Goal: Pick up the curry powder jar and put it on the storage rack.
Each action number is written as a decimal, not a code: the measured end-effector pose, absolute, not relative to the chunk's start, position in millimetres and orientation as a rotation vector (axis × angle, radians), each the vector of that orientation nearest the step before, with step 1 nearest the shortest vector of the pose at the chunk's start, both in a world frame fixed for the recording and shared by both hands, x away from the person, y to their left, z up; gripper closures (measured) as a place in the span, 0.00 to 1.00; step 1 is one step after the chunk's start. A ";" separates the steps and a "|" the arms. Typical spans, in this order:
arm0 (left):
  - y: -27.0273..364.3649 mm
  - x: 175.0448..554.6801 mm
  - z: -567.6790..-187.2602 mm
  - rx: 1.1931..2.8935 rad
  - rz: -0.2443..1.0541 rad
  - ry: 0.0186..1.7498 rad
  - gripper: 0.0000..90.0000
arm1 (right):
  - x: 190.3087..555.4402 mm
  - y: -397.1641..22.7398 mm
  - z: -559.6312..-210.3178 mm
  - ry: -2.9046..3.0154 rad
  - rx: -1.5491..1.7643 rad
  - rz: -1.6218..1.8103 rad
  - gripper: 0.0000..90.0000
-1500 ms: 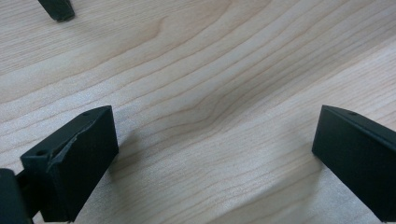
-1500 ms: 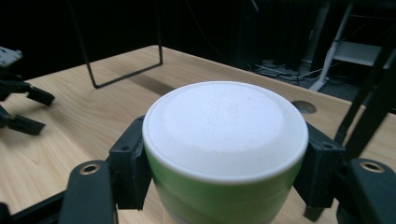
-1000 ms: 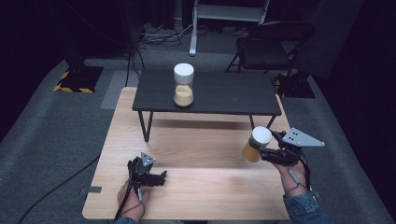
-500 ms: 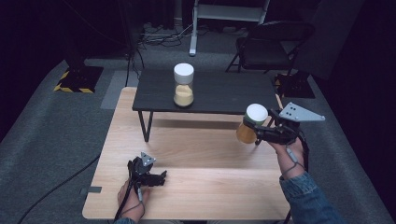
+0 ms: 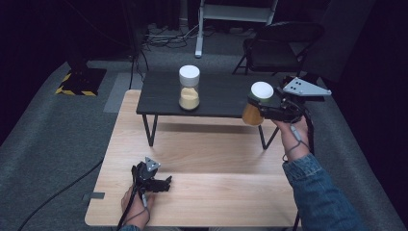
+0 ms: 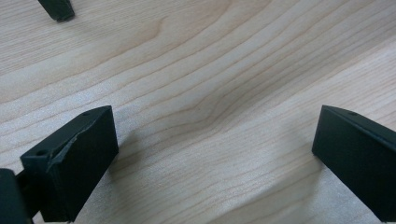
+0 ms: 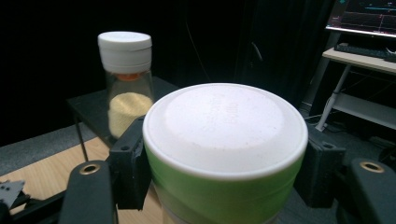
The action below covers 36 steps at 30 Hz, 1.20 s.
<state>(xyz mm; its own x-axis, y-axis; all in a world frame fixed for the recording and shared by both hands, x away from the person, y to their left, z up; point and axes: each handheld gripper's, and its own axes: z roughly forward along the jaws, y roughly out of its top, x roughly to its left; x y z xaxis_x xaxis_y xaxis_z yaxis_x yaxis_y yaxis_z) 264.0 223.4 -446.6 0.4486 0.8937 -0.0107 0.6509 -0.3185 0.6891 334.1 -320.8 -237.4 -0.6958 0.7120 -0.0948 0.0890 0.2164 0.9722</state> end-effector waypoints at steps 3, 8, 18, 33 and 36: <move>223.4 264.0 -446.6 2.076 0.501 1.287 0.00 | 343.9 -317.3 -235.3 1.952 0.755 1.512 0.37; 223.4 264.0 -446.6 2.076 0.501 1.287 0.00 | 357.1 -312.8 -237.0 1.931 0.774 1.522 0.37; 223.4 264.0 -446.7 2.076 0.501 1.287 0.00 | 378.9 -310.7 -250.6 1.896 0.813 1.519 0.37; 223.4 264.0 -446.6 2.077 0.501 1.286 0.00 | 376.2 -316.4 -250.7 1.913 0.851 1.493 0.11; 223.4 264.0 -446.6 2.077 0.501 1.285 0.00 | 366.2 -320.8 -252.1 1.910 0.851 1.471 0.09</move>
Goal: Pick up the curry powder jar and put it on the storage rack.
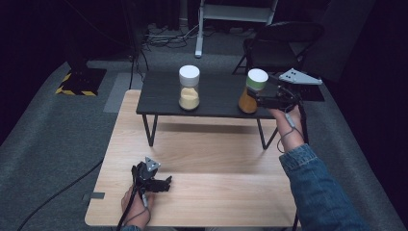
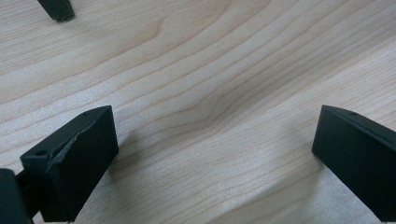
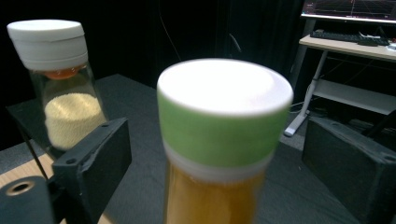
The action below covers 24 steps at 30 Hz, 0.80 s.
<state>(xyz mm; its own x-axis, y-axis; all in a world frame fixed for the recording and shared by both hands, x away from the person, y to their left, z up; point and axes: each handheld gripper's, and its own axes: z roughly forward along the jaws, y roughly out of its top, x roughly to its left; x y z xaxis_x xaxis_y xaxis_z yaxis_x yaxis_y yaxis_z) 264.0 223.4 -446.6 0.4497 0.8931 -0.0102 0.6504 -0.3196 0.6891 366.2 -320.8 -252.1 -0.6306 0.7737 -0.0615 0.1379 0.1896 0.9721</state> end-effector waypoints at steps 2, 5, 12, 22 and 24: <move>223.0 263.7 -446.6 2.076 0.502 1.288 0.00 | 360.9 -326.3 -254.1 1.911 0.855 1.477 0.08; 222.8 263.6 -446.5 2.075 0.501 1.290 0.00 | 353.0 -333.1 -256.6 1.924 0.867 1.468 0.08; 222.9 263.6 -446.6 2.076 0.503 1.288 0.00 | 334.1 -344.4 -271.6 1.957 0.863 1.434 0.08; 222.9 263.6 -446.7 2.075 0.502 1.288 0.00 | 308.5 -355.0 -302.2 1.989 0.870 1.429 0.08; 222.9 263.6 -446.7 2.075 0.502 1.288 0.00 | 303.0 -355.7 -307.6 1.994 0.864 1.414 0.08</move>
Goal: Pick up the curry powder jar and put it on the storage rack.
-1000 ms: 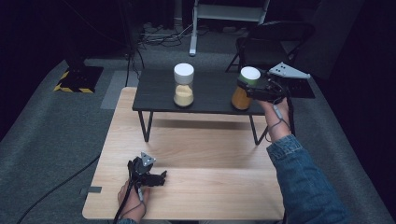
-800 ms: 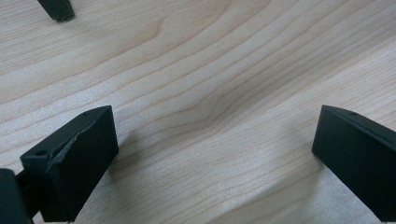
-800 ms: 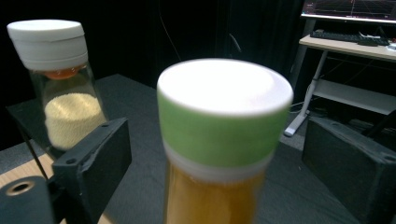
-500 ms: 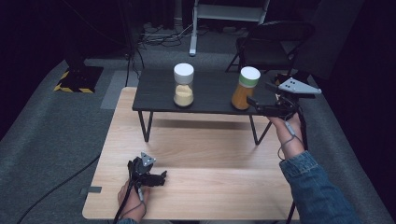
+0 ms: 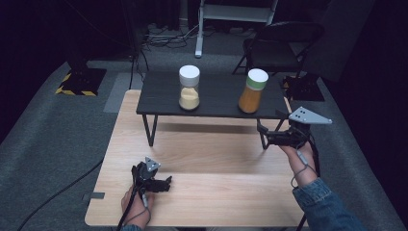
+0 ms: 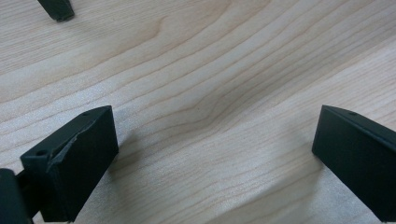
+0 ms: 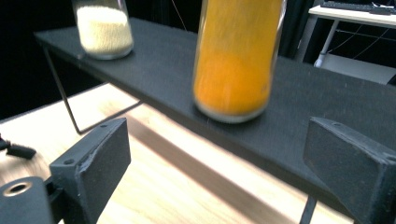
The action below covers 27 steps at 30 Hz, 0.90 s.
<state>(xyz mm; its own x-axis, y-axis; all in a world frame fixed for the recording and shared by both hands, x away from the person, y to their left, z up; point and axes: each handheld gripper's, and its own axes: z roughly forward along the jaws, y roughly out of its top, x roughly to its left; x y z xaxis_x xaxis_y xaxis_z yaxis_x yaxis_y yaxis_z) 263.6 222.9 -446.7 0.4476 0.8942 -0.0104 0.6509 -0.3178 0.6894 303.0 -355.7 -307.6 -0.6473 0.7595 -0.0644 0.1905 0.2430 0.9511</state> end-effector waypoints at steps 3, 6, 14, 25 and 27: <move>222.9 263.6 -446.7 2.075 0.502 1.288 0.00 | 296.7 -358.6 -315.6 2.000 0.864 1.412 0.08; 222.9 263.6 -446.7 2.075 0.503 1.288 0.00 | 290.0 -360.1 -323.1 2.003 0.868 1.400 0.08; 222.9 263.6 -446.7 2.075 0.502 1.288 0.00 | 278.8 -363.1 -343.1 2.033 0.885 1.361 0.08; 222.9 263.6 -446.7 2.075 0.502 1.288 0.00 | 268.9 -368.6 -375.3 2.060 0.959 1.308 0.07; 222.9 263.6 -446.7 2.075 0.503 1.288 0.00 | 268.3 -369.8 -381.3 2.068 0.977 1.301 0.07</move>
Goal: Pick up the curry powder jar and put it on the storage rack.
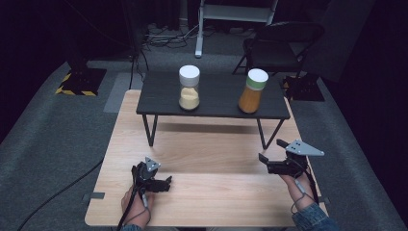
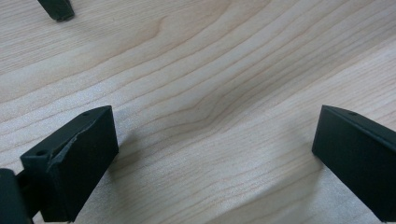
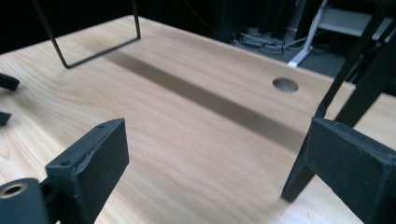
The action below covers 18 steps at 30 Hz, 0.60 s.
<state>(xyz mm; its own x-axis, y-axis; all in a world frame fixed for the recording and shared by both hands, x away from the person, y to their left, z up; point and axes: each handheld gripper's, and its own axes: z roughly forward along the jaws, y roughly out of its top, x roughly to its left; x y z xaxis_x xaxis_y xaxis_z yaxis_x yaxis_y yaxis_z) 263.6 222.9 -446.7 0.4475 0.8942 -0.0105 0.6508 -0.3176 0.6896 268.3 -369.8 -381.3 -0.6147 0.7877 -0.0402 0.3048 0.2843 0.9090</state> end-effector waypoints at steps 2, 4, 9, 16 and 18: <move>222.9 263.6 -446.7 2.075 0.502 1.288 0.00 | 267.6 -371.2 -388.1 2.072 0.988 1.296 0.07; 222.9 263.6 -446.7 2.075 0.503 1.288 0.00 | 267.4 -372.3 -395.5 2.077 0.998 1.285 0.06; 222.8 263.6 -446.5 2.076 0.502 1.290 0.00 | 268.6 -374.6 -413.1 2.101 1.039 1.258 0.05; 222.4 263.3 -446.5 2.075 0.503 1.291 0.00 | 268.2 -374.5 -430.6 2.136 1.075 1.205 0.05; 222.5 263.3 -446.6 2.075 0.504 1.290 0.00 | 267.9 -375.0 -434.4 2.141 1.088 1.194 0.05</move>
